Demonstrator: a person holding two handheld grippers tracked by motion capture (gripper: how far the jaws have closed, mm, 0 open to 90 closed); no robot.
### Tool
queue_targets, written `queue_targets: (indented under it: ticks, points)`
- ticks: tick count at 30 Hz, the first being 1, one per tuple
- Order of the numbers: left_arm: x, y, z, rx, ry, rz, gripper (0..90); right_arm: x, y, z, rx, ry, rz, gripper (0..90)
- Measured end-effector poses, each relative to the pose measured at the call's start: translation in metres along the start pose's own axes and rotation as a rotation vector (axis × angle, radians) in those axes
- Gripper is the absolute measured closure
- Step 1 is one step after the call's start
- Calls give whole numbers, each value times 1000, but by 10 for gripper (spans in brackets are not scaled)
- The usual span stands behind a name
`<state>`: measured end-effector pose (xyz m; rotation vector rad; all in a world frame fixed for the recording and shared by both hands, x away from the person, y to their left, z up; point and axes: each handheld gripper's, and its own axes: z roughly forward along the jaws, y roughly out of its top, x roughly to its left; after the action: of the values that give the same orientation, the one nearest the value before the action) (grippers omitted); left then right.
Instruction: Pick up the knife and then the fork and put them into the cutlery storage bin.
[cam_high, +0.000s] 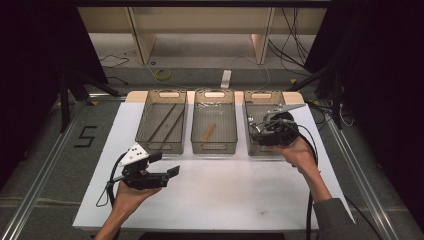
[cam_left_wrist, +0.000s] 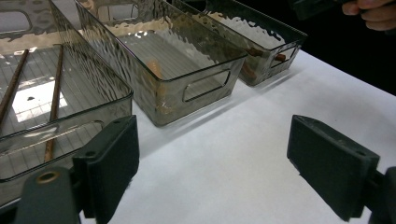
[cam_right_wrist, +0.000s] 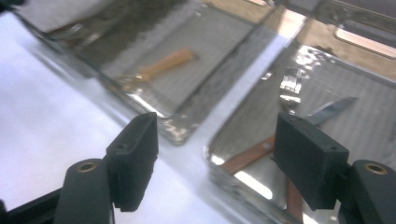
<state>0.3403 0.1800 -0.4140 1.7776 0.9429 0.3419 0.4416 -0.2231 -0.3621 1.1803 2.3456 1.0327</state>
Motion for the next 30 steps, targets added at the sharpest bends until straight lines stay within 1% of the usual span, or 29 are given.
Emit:
queue_targets:
  ticks: [2,7,9,11,15,18,20,24,27,30]
  points:
    - [0,0,0,-2,-5,-6,164,8,-4,-4,-26,8,-7,311]
    - [0,0,0,-2,-7,-8,164,24,-18,-11,-69,61,-16,292]
    - [1,0,0,-1,-11,-10,164,28,-25,-13,-94,84,-17,286]
    - [1,0,0,3,-10,-9,164,31,-33,-14,-115,103,-7,275]
    - [2,0,0,-2,-13,-16,164,37,-49,-18,-148,126,3,242]
    - [2,0,0,4,-18,-13,164,41,-60,-19,-147,118,4,206]
    - [2,0,0,3,-20,-12,163,42,-69,-21,-167,126,19,207]
    - [2,0,0,3,-24,-12,163,44,-84,-22,-191,125,41,198]
    - [2,0,0,2,-25,-13,163,46,-92,-23,-202,125,39,190]
    - [2,0,0,4,-28,-14,163,48,-98,-27,-234,132,43,187]
